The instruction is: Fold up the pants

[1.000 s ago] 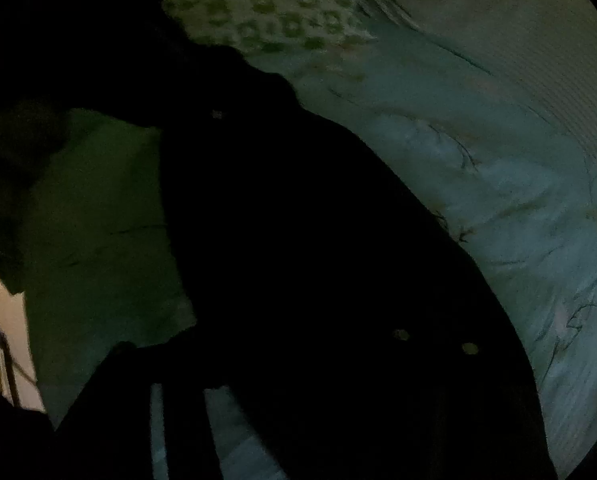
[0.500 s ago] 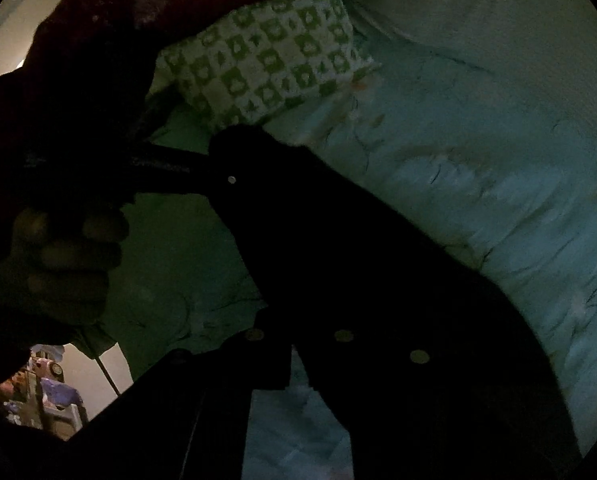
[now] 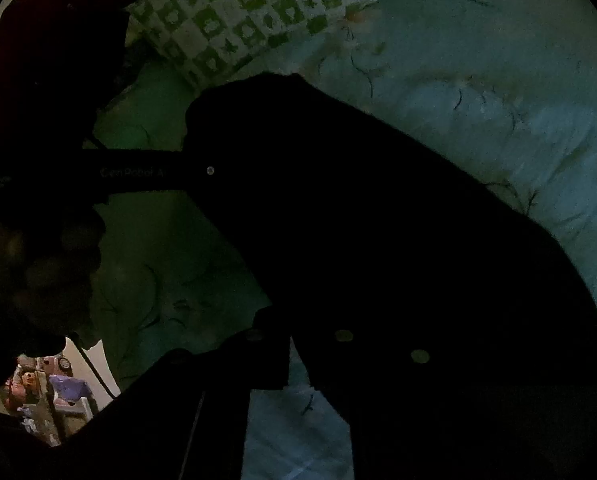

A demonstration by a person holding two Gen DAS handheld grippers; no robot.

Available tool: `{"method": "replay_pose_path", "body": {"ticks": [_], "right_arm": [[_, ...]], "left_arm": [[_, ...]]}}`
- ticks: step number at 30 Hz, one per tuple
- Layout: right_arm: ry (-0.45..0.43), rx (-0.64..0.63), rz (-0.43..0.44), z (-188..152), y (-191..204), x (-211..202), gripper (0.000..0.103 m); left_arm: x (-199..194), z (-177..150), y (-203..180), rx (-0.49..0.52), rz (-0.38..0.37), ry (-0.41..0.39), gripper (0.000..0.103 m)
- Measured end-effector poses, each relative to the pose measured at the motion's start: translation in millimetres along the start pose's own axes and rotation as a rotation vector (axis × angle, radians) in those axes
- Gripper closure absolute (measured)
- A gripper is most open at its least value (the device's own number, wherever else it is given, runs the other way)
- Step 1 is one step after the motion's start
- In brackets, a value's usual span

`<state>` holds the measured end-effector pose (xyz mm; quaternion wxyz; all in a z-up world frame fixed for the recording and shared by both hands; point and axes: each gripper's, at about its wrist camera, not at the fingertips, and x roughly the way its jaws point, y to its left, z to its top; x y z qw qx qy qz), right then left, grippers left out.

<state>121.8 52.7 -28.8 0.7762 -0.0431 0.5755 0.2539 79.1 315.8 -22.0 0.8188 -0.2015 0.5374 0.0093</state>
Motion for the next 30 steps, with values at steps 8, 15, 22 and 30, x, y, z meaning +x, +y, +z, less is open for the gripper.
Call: {"method": "replay_pose_path", "body": {"ticks": [8,15,22,30], "right_arm": [[-0.033,0.059,0.039,-3.6,-1.1,-15.4,0.055],[-0.095,0.149,0.033,-2.7,-24.2,-43.3,0.055],[-0.153,0.246,-0.026,0.4,-55.5,-66.3,0.055],[-0.188,0.291,-0.089,8.6,-84.8,-75.6,0.055]], "left_arm": [[-13.6,2.3,5.6,0.009,0.072,-0.038,0.077],[-31.1,-8.7,17.1,-0.026,0.103,-0.051,0.066],[-36.1,-12.8,37.8,-0.134,0.057,-0.012,0.059],[-20.6,-10.2,37.8,-0.139,0.031,0.050,0.056]]}}
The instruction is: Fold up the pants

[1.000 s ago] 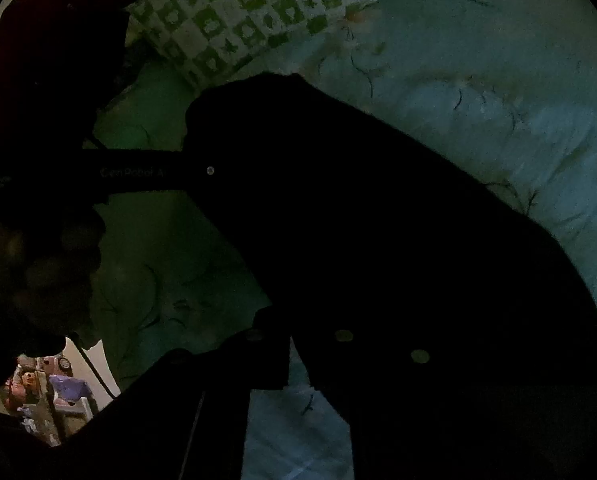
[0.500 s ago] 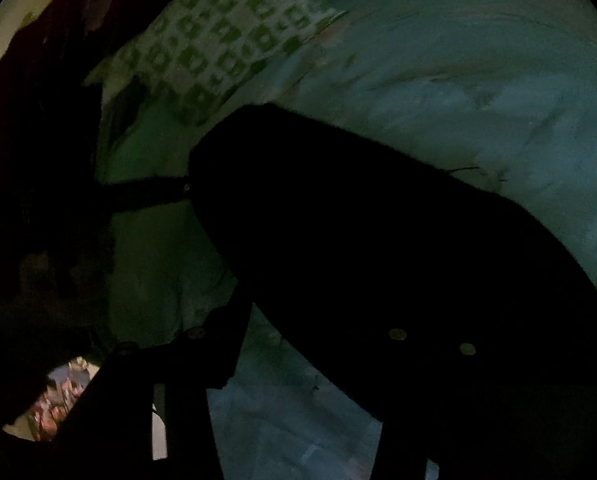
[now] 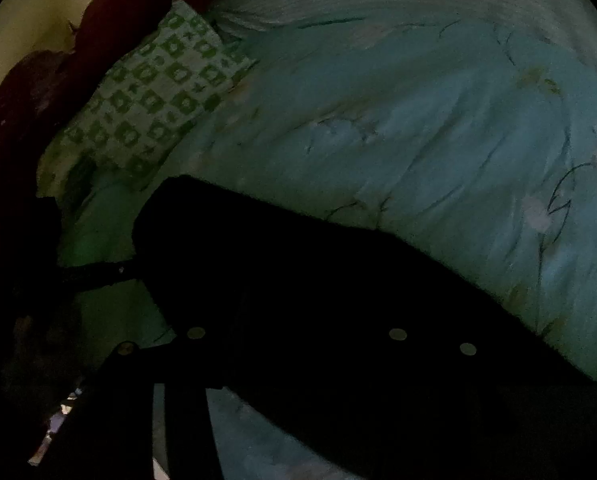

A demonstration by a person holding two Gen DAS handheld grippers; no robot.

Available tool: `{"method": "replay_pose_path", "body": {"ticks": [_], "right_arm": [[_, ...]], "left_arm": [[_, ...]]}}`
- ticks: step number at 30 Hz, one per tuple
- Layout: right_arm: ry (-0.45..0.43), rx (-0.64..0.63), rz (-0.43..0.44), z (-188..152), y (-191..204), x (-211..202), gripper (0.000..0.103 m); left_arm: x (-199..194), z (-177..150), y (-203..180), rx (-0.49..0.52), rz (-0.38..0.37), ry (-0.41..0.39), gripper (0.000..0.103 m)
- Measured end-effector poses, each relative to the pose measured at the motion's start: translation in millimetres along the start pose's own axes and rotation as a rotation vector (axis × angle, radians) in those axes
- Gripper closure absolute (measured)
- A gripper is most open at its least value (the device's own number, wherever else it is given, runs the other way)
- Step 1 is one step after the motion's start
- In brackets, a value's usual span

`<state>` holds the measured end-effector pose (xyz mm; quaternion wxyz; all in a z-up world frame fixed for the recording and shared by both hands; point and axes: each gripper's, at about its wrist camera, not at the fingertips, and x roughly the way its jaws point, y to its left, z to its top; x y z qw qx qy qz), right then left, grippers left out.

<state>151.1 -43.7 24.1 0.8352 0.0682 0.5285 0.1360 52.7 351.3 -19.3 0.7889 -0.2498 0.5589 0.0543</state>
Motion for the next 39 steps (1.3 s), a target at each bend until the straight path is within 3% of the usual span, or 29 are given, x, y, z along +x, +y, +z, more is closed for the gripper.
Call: {"method": "replay_pose_path", "body": {"ticks": [10,15,18,20,23,26,31,39], "right_arm": [[0.054,-0.016,-0.041,36.6,-28.2,39.2,0.055],[0.147,-0.017,-0.041,37.6,-40.2,64.8,0.055],[0.154,-0.031,-0.025,35.9,-44.9,72.5,0.056],[0.158,-0.024,-0.027,39.1,-50.6,76.3,0.083],[0.149,0.044,0.008,47.6,-67.3,81.9,0.098],[0.137,0.081,0.045,49.1,-77.9,87.4,0.099],[0.121,0.089,0.056,46.5,-78.4,87.9,0.099],[0.075,0.104,0.110,47.1,-70.1,63.2,0.099]], "left_arm": [[11.1,13.9,1.9,0.015,0.000,0.032,0.056],[13.4,20.6,5.8,0.012,-0.006,0.041,0.055],[16.3,23.7,7.6,0.014,-0.005,0.044,0.054],[17.2,26.5,7.4,0.018,0.000,0.045,0.054],[18.7,28.8,5.0,0.020,0.002,0.044,0.053],[19.8,30.9,1.4,0.012,0.004,0.033,0.055],[13.1,32.2,-7.5,0.019,0.002,-0.011,0.078],[-28.7,16.3,-12.4,0.042,-0.063,-0.074,0.085]]}}
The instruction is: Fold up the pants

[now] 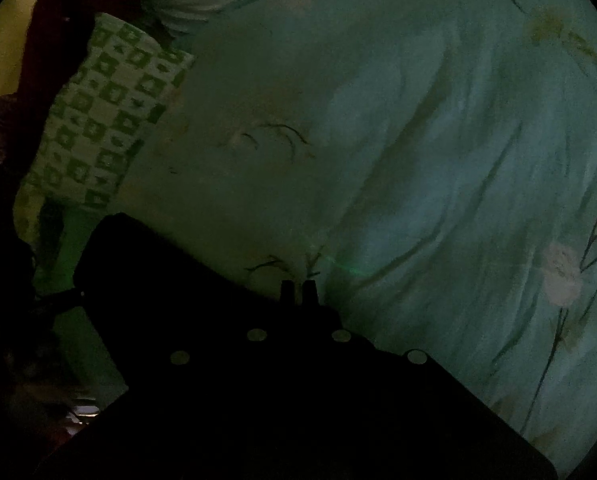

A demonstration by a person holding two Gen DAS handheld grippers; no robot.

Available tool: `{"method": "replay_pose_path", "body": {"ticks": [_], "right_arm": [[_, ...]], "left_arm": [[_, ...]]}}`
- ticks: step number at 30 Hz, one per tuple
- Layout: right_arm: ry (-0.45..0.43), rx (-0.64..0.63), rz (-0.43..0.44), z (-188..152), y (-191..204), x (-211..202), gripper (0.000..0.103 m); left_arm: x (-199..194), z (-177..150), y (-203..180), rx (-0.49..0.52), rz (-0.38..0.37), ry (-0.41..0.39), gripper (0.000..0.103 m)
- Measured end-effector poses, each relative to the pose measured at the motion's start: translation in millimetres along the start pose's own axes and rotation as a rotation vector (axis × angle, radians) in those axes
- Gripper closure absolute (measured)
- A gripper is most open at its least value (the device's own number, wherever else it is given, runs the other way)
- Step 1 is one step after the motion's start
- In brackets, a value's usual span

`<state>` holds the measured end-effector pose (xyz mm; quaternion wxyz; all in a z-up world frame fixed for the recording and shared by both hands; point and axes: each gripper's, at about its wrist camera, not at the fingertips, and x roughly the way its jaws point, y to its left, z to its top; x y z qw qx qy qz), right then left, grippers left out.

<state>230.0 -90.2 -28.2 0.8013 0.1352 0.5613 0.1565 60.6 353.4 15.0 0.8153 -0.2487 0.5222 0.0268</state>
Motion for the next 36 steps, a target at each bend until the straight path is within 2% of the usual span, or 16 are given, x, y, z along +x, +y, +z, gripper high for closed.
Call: {"method": "replay_pose_path", "body": {"ticks": [6,9,13,20,23,25,27,28,29,31,36], "right_arm": [[-0.032,-0.043,0.046,-0.7,23.3,-29.0,0.099],[-0.046,-0.063,0.039,-2.4,28.1,-34.6,0.099],[-0.055,-0.034,0.015,0.1,19.3,-23.7,0.099],[-0.067,0.008,-0.065,0.0,6.5,2.0,0.099],[-0.074,0.033,-0.091,-1.9,5.0,4.2,0.098],[-0.079,0.018,-0.143,-3.8,9.8,2.2,0.096],[-0.064,0.007,-0.152,-5.9,12.4,-1.9,0.092],[-0.064,0.010,-0.151,-8.2,11.9,-5.9,0.082],[-0.070,0.012,-0.155,-11.0,10.8,-12.0,0.065],[-0.120,0.014,-0.154,-21.1,8.2,-31.2,0.049],[-0.201,0.109,-0.149,-61.9,-19.9,-80.9,0.048]], "left_arm": [[-45.0,-13.7,-10.3,0.002,-0.049,-0.052,0.086],[-54.7,-11.2,-16.0,0.029,-0.042,-0.069,0.086],[-34.8,-5.5,-18.7,0.046,0.001,-0.063,0.086],[21.5,6.4,-15.9,0.152,0.138,-0.063,0.085],[38.4,3.8,-15.8,0.212,0.199,-0.065,0.080],[44.0,1.0,-17.5,0.260,0.239,-0.074,0.071],[43.4,0.9,-17.8,0.291,0.261,-0.072,0.065],[40.3,2.1,-16.9,0.293,0.265,-0.071,0.060],[34.3,3.7,-14.3,0.285,0.267,-0.071,0.058],[23.7,6.1,-10.2,0.262,0.262,-0.077,0.054],[-10.1,7.3,-12.0,0.240,0.272,-0.131,0.054]]}}
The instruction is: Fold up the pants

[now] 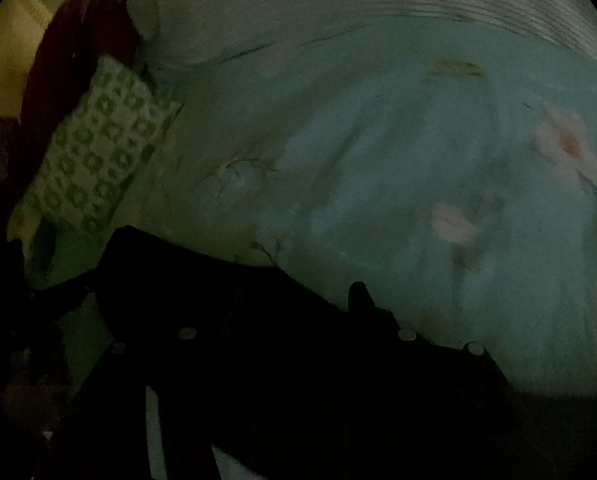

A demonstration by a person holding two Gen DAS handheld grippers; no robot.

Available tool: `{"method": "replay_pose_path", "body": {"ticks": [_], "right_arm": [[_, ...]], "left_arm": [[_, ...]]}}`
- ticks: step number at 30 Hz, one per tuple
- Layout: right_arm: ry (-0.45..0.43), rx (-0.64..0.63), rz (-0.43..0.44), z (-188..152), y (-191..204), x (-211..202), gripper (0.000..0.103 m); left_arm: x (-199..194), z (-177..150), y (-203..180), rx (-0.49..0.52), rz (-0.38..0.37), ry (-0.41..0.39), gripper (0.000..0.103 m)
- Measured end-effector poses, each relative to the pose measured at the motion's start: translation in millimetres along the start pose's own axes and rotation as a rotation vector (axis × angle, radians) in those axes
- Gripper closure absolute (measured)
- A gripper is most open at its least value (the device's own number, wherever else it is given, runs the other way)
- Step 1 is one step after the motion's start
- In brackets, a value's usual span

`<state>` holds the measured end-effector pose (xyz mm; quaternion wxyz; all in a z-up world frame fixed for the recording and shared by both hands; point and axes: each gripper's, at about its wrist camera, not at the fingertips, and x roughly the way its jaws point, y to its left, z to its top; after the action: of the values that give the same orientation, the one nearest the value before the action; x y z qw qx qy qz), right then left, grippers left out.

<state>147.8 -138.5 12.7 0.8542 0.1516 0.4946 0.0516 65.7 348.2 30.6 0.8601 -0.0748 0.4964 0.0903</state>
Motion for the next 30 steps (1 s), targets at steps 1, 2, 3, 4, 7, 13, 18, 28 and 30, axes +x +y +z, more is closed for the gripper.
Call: {"method": "replay_pose_path", "body": {"ticks": [1,2,3,4,7,13,18,28,30], "right_arm": [[-0.006,0.021,-0.012,-7.1,-7.4,-8.3,0.048],[-0.013,0.043,-0.025,-15.2,-14.9,-16.8,0.048],[-0.018,0.063,-0.033,-21.2,-21.0,-23.3,0.048],[-0.027,0.090,-0.041,-29.6,-30.0,-32.5,0.048],[-0.060,0.162,-0.071,-51.6,-51.2,-57.8,0.048],[-0.128,0.277,-0.132,-88.9,-83.6,-101.8,0.048],[-0.182,0.371,-0.169,-117.6,-110.4,-133.1,0.048],[-0.253,0.503,-0.230,-172.0,-154.4,-173.4,0.048],[-0.267,0.524,-0.232,-177.0,-162.2,-176.6,0.048]], "left_arm": [[-5.2,2.2,-2.5,-0.002,-0.007,-0.006,0.053],[-7.9,4.4,-6.4,-0.002,-0.010,-0.008,0.053],[-11.7,6.0,-12.9,0.005,-0.022,-0.010,0.052],[-12.4,9.9,-20.2,0.014,-0.033,-0.011,0.052],[-14.2,15.7,-52.8,0.074,-0.078,-0.007,0.050],[-14.0,20.8,-138.5,0.239,-0.197,0.017,0.048],[-13.1,17.8,-215.5,0.396,-0.298,0.054,0.046],[-16.0,-11.4,-347.3,0.664,-0.452,0.167,0.046],[-14.5,-15.2,-377.2,0.728,-0.484,0.190,0.046]]}}
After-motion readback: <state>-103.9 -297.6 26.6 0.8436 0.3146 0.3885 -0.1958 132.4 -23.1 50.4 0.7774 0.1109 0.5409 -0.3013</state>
